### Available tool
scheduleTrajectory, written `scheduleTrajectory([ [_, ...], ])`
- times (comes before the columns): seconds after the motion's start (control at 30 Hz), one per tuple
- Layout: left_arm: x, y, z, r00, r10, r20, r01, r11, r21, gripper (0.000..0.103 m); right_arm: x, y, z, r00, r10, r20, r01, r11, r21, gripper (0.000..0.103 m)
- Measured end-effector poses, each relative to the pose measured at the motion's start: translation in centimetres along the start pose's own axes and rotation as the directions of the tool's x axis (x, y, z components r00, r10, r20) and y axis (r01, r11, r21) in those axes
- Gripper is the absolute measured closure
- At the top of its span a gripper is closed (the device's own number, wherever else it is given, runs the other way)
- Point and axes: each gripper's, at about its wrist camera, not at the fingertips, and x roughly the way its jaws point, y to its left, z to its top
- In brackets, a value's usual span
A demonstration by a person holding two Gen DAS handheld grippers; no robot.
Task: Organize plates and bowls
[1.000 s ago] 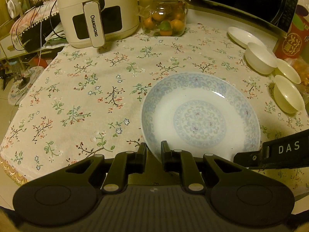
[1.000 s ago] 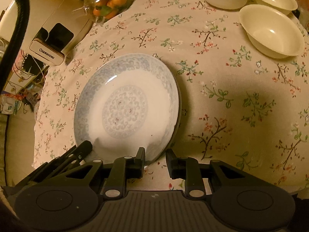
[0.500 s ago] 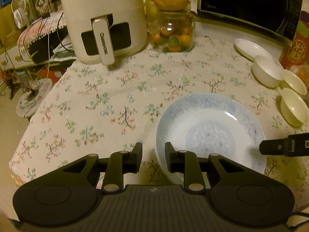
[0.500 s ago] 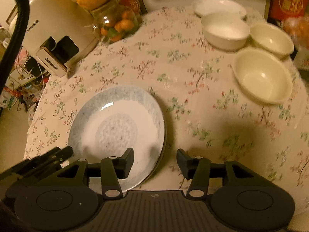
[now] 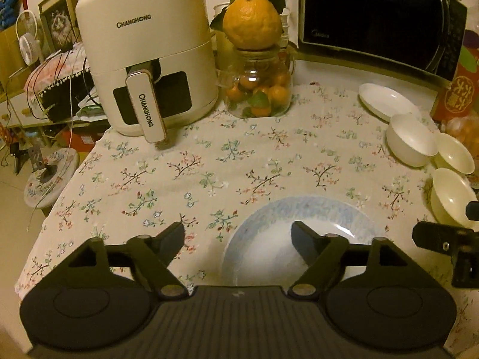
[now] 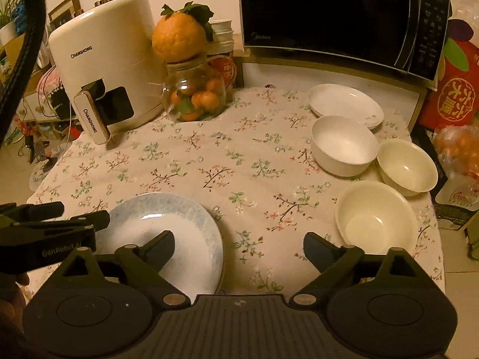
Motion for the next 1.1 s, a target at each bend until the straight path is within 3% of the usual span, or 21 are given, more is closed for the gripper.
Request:
scheduleTrajectory([
  [0.13,0.0,-0.6,0.7,1.000,0.005,0.001,-0.005,1.000,0.011,0.014,-0.6,-0.2,0.3,1.000,0.001,0.025,-0.001,1.000,-0.006,0.003],
  [0.4,0.0,-2.1,2.1,1.000,0.019,0.013,-0.019,0.999,0.036,0.002,-1.0,-0.8,1.1,0.998,-0.006,0.069,0.007,1.000,-0.005,0.003],
  [0.6,-0.1,-3.5,3.4,1.000,-0.006,0.030,0.005,0.999,0.038,0.000,-1.7,-2.4,1.2,0.993,0.066,0.099,-0.068,0.998,0.013,0.003],
  [0.77,0.2,-5.3,4.4,0.999,-0.030,0.036,0.028,0.998,0.065,0.000,-2.2,-4.4,2.4,0.994,0.051,0.095,-0.054,0.998,0.024,0.003],
  [0.93,0.9,-6.9,5.8,0.998,-0.047,0.036,0.045,0.996,0.076,0.000,-2.9,-8.8,3.9,0.986,0.114,0.120,-0.135,0.974,0.183,0.003],
  [1.1,2.1,-8.9,7.7,0.997,-0.080,0.013,0.079,0.995,0.053,0.000,-3.0,-13.8,5.4,0.988,0.067,0.137,-0.111,0.933,0.342,0.003],
])
